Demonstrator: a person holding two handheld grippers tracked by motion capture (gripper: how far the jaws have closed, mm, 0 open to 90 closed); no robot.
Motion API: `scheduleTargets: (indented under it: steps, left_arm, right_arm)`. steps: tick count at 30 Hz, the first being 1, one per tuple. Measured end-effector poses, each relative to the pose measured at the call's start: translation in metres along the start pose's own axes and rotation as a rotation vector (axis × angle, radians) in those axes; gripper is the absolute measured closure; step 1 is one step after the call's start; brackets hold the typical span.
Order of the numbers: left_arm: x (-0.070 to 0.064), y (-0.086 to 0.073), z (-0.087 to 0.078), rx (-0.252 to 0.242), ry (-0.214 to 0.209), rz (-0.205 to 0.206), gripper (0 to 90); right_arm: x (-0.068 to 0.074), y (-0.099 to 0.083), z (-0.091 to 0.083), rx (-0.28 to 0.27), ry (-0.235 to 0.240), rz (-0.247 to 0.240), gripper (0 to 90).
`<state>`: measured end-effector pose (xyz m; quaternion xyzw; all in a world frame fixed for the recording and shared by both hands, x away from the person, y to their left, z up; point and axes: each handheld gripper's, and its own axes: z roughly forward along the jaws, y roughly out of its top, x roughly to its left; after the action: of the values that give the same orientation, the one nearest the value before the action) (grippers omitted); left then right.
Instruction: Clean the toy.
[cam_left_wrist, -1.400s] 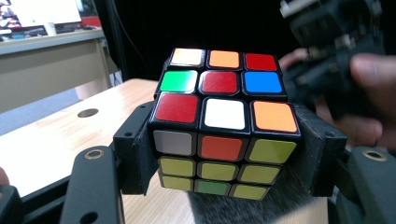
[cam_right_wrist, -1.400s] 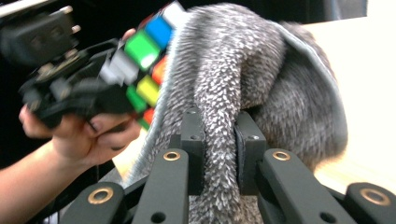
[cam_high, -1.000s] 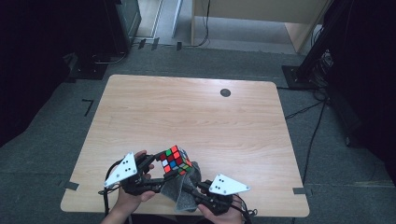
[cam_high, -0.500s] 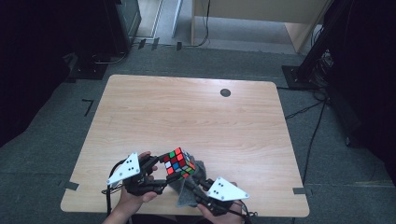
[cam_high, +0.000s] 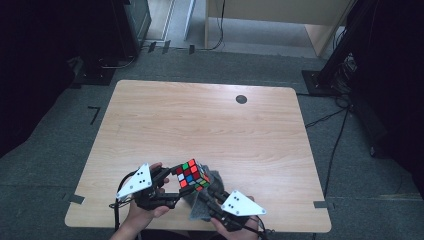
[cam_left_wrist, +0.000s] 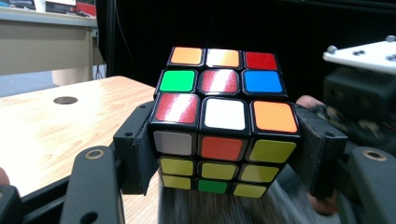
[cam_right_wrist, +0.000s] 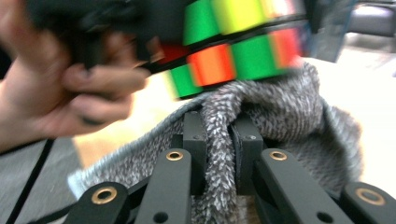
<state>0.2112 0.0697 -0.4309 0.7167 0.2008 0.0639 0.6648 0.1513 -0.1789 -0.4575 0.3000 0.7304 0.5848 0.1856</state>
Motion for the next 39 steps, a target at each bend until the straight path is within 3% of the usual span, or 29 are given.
scheduleTargets:
  steps: [1, 5, 10, 12, 18, 20, 22, 25, 27, 29, 33, 35, 38, 39]
  left_arm:
    - [0.0, 0.0, 0.0, 0.001, 0.002, 0.002, 33.6]
    - [0.002, 0.001, -0.002, -0.003, 0.015, 0.004, 33.7]
    - [0.005, 0.001, -0.005, -0.004, 0.027, -0.003, 33.7]
    - [0.004, 0.001, -0.004, -0.005, 0.02, -0.006, 33.7]
    - [0.001, 0.0, 0.0, 0.011, 0.017, 0.015, 33.6]
    - [0.001, 0.0, -0.001, 0.008, 0.022, 0.017, 33.7]
    - [0.003, 0.0, -0.003, 0.004, 0.025, 0.013, 33.7]
    - [0.004, 0.0, -0.003, 0.01, 0.029, 0.014, 33.7]
    - [0.003, -0.001, -0.002, 0.008, 0.023, 0.008, 33.7]
    - [0.002, -0.001, -0.001, 0.014, 0.018, 0.012, 33.7]
    - [0.002, -0.001, -0.001, 0.01, 0.015, 0.011, 33.5]
    - [0.002, 0.0, -0.002, 0.006, 0.021, 0.013, 33.6]
    - [0.003, 0.001, -0.003, 0.003, 0.025, 0.01, 33.6]
    - [0.003, 0.001, -0.003, 0.007, 0.027, 0.016, 33.7]
  right_arm:
    - [0.009, -0.003, 0.007, 0.029, 0.026, -0.033, 80.1]
    - [0.012, -0.004, 0.009, 0.039, 0.045, -0.052, 80.1]
    - [-0.008, 0.002, -0.005, -0.016, -0.033, 0.017, 80.2]
    - [-0.011, 0.003, -0.009, -0.022, -0.053, 0.014, 80.2]
    - [0.018, -0.005, 0.011, 0.052, 0.031, -0.083, 79.9]
    - [0.02, -0.005, 0.012, 0.052, 0.038, -0.097, 79.9]
    - [0.013, -0.003, 0.008, 0.04, 0.011, -0.075, 80.1]
    - [-0.004, 0.0, -0.003, -0.001, -0.069, 0.001, 80.2]
    - [-0.01, 0.001, -0.008, -0.014, -0.094, 0.02, 80.2]
    - [-0.006, 0.001, -0.006, -0.008, -0.078, 0.002, 80.1]
    - [0.017, -0.004, 0.008, 0.035, -0.011, -0.023, 79.8]
    - [0.025, -0.004, 0.012, 0.043, 0.009, -0.058, 80.0]
    - [0.02, -0.003, 0.009, 0.034, -0.011, -0.051, 80.2]
    - [0.009, -0.002, 0.003, 0.012, -0.059, -0.021, 80.4]
